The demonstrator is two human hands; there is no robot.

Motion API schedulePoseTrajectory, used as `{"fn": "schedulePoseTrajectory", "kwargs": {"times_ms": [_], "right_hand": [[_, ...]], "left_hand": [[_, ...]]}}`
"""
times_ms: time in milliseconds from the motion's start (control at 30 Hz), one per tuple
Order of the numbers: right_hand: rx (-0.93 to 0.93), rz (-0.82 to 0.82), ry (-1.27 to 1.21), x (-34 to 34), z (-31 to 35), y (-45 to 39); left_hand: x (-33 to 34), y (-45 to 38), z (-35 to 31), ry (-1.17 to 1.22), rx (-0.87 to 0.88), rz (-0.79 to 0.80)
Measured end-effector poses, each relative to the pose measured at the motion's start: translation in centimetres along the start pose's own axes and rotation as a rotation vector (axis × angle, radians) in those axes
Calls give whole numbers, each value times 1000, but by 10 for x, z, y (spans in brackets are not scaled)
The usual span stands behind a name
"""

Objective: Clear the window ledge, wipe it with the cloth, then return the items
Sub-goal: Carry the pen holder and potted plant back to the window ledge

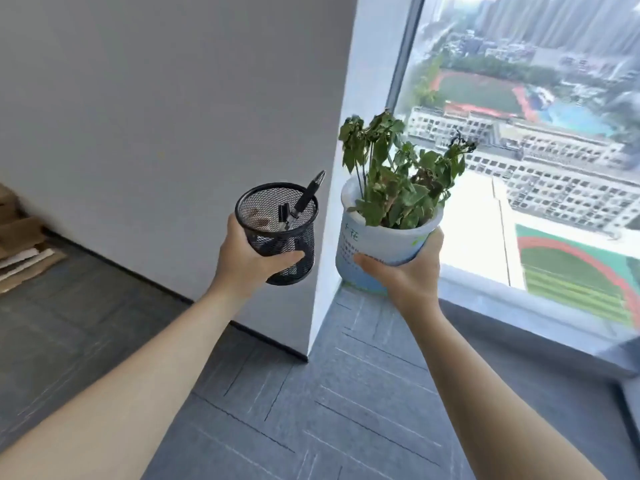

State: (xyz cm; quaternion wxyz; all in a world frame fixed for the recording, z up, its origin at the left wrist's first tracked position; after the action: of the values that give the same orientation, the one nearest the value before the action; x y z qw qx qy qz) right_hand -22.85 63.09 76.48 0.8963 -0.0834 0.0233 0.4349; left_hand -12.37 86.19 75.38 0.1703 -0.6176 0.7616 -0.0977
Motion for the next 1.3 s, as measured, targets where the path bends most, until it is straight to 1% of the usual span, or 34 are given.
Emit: {"fn": "schedulePoseTrajectory", "kwargs": {"times_ms": [167, 333, 433, 633, 767, 933, 1133, 1300], "right_hand": [[46, -228, 58, -120, -25, -6], [76, -373, 82, -230, -50, -23], [80, -409, 97, -294, -70, -46], [129, -401, 142, -403, -122, -119], [164, -398, 167, -447, -160, -169], [224, -386, 181, -474, -226, -238], [304, -402, 163, -495, -331, -332], [365, -432, 121, -510, -443, -409]], "left_hand": [[119, -6, -8, 31, 12, 196], [241, -6, -6, 64, -1, 334], [318, -5, -4, 62, -18, 376], [450, -20, 18, 29, -44, 363], [518, -37, 43, -21, -63, 377], [595, -67, 90, -76, -83, 381], [690, -118, 191, -57, -176, 394], [766, -155, 285, -68, -180, 418]]}}
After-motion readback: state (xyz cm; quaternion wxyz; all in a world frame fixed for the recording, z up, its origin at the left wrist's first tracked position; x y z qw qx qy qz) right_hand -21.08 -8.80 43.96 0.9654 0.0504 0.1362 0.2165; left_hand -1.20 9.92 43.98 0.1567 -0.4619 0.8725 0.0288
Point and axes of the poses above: each hand's wrist, its own y-axis away from the middle knuckle, its own x-axis out of the palm, z = x × y, the point moved 10 cm from there along -y, towards the middle knuckle, and after that the axes turned 11 degrees about x, right-handed, at the moved point
